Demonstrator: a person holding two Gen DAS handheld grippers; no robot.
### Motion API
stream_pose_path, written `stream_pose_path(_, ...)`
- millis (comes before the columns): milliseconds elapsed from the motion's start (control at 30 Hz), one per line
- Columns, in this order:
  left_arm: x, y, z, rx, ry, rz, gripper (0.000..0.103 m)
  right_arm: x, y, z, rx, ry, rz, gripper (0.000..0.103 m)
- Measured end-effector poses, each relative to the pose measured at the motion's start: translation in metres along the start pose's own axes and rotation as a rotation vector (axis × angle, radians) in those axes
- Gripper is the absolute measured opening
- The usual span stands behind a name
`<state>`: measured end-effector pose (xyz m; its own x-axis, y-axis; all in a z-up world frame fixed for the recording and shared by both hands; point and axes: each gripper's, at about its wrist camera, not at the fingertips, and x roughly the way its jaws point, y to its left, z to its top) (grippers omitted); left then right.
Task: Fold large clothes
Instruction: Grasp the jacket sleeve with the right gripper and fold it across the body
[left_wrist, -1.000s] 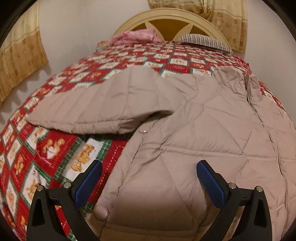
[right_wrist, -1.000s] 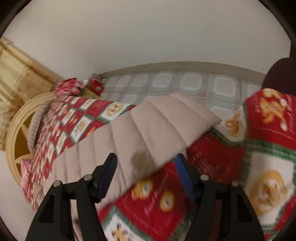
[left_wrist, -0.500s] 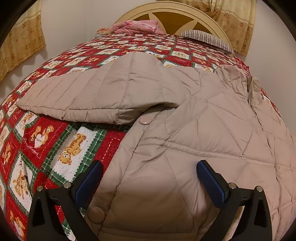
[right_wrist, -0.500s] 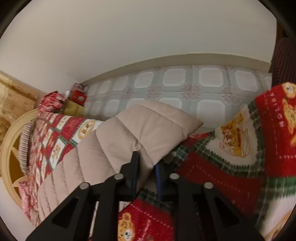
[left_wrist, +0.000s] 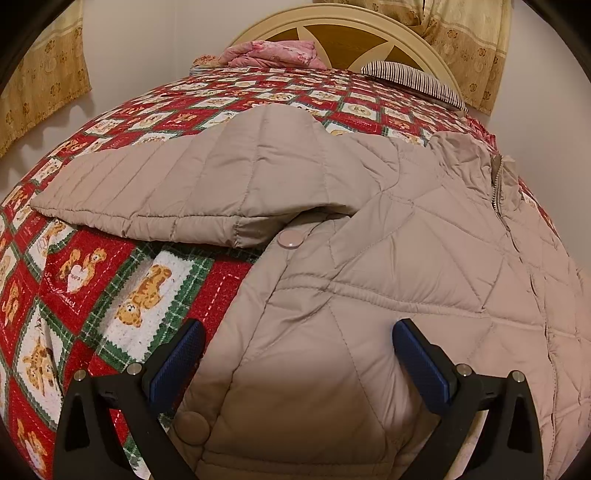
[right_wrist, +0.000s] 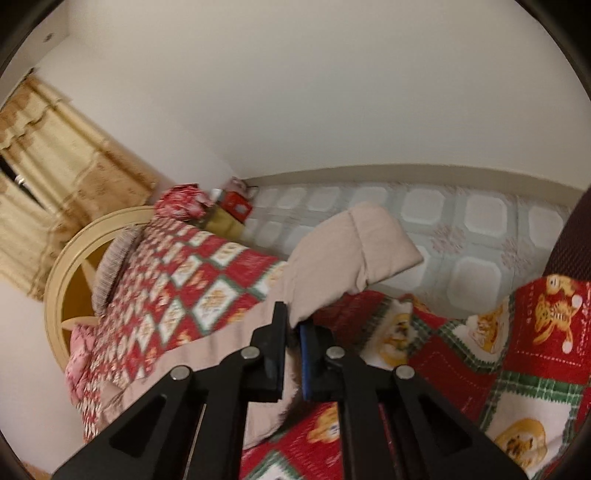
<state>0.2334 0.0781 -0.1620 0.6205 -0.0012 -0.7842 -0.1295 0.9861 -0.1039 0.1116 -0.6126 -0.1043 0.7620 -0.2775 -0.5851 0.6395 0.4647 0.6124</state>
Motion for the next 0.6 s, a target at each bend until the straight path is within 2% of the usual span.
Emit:
stream_pose_path(200,-0.001,0.002,-0.001,-0.01,-0.005,-0.014,0.102,-0.039,0.074,-0.021,-0.195,-0.033,0.078,0.009)
stream_pose_path(333,-0.002,0.005,-0.001,-0.018,-0.009,-0.027,0.102,-0.081,0.142,-0.06,-0.381,-0.035,0.16,0.009)
stream_pose_path(433,-0.003,0.007,0.0,-0.027,-0.014,-0.04,0.102,-0.105,0.188,-0.099,-0.493,0.003,0.242,0.009)
stream_pose_path(600,-0.003,0.01,0.0,-0.039,-0.02,-0.059,0.102,-0.11,0.243,-0.168,-0.614,0.128,0.381,0.009)
